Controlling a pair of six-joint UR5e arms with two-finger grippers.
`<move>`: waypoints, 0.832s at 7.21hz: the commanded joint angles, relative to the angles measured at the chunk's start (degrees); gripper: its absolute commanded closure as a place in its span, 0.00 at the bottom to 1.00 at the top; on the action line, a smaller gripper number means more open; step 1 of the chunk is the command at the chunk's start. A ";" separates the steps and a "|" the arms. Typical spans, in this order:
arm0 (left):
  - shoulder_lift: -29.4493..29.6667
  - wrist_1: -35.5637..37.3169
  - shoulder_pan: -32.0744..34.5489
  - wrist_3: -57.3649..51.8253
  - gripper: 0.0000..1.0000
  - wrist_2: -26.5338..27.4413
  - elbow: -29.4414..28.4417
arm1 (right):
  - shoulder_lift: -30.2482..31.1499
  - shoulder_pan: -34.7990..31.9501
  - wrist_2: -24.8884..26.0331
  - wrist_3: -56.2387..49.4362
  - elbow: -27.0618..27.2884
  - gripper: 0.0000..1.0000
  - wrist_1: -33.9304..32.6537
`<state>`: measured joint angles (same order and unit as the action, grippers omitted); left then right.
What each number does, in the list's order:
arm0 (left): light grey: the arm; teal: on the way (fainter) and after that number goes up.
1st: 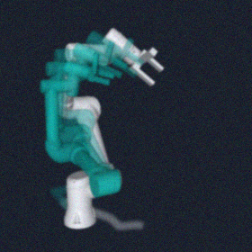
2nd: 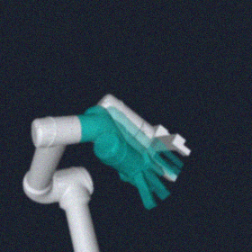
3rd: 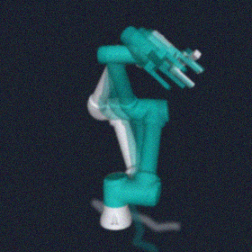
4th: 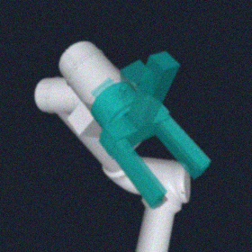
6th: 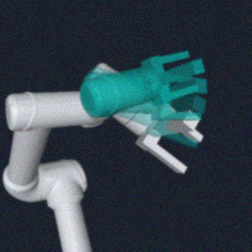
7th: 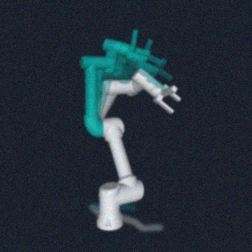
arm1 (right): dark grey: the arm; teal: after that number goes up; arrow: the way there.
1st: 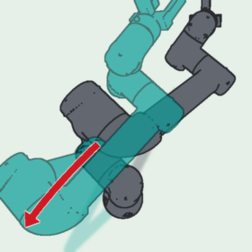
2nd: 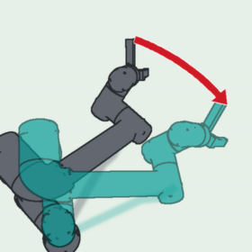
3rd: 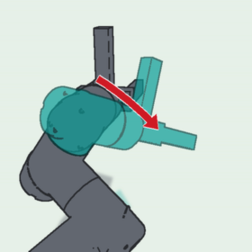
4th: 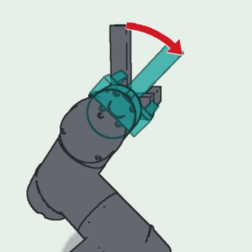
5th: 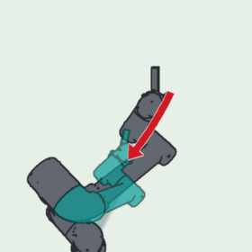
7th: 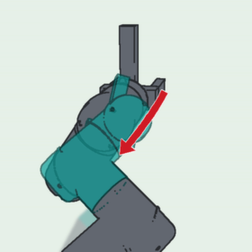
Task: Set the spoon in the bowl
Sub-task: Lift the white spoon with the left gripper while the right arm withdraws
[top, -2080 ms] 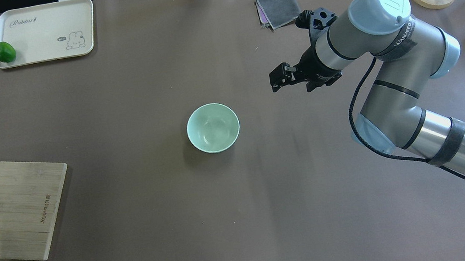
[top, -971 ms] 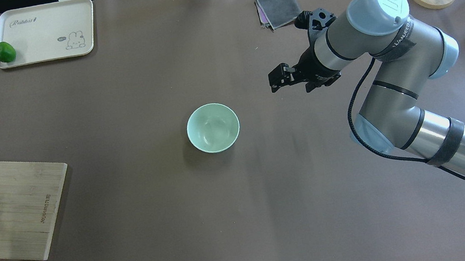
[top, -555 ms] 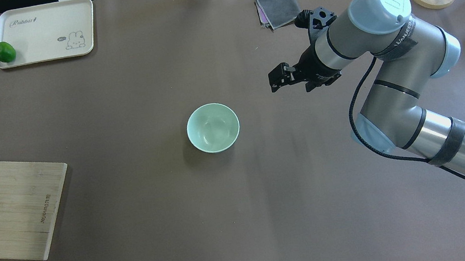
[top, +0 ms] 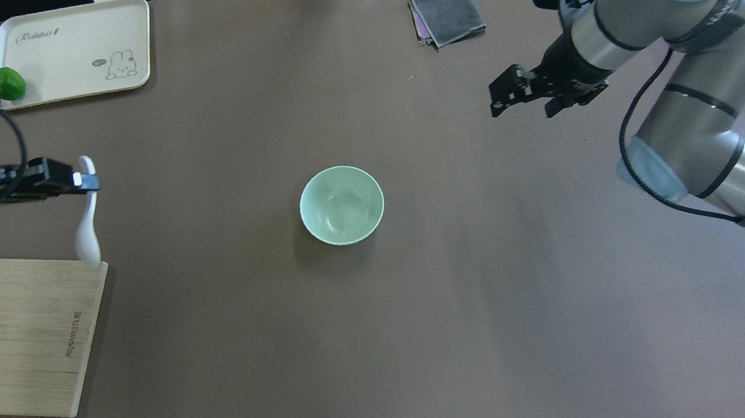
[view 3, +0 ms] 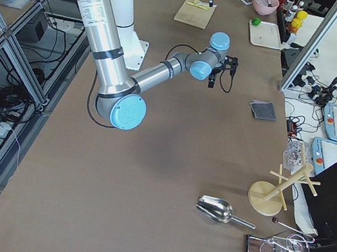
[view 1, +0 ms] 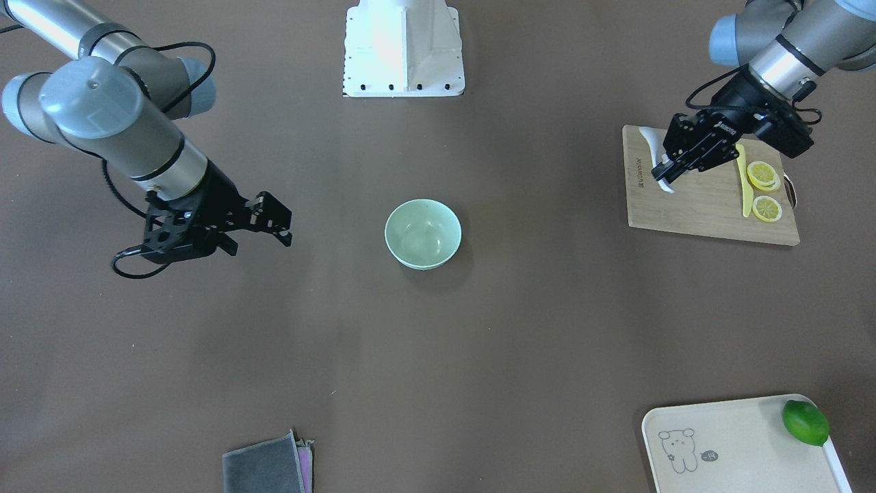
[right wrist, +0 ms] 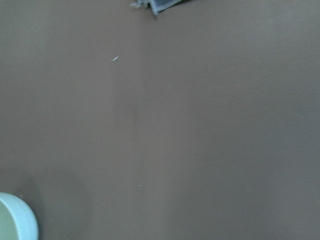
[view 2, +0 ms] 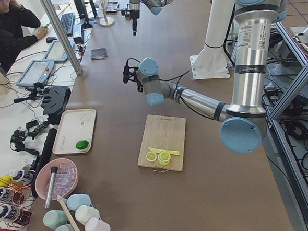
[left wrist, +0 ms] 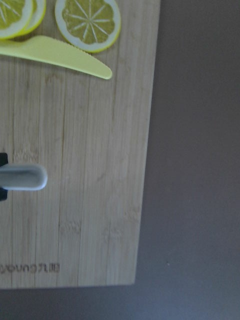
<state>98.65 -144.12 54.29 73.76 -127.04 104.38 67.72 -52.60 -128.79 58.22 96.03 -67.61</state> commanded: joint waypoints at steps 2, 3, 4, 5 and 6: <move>18.46 7.15 -12.83 4.47 1.00 17.36 -6.72 | 9.07 -13.89 -6.91 -30.60 0.12 0.00 -9.00; 24.16 10.92 -17.24 5.16 1.00 24.05 -9.17 | 12.32 -17.15 -6.83 -39.06 -0.05 0.00 -10.08; 27.09 11.74 -20.25 5.26 1.00 28.91 -11.98 | 14.44 -18.14 -5.87 -42.01 -0.49 0.00 -9.74; 28.25 11.58 -20.97 5.26 1.00 31.48 -14.01 | 16.38 -19.28 -5.60 -42.04 -0.67 0.00 -8.87; 29.83 11.66 -20.98 5.08 1.00 31.76 -15.68 | 17.00 -19.38 -4.38 -41.52 -0.58 0.00 -7.90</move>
<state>126.41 -132.71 34.06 78.93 -97.10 90.95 83.26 -71.27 -134.26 17.05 95.49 -76.46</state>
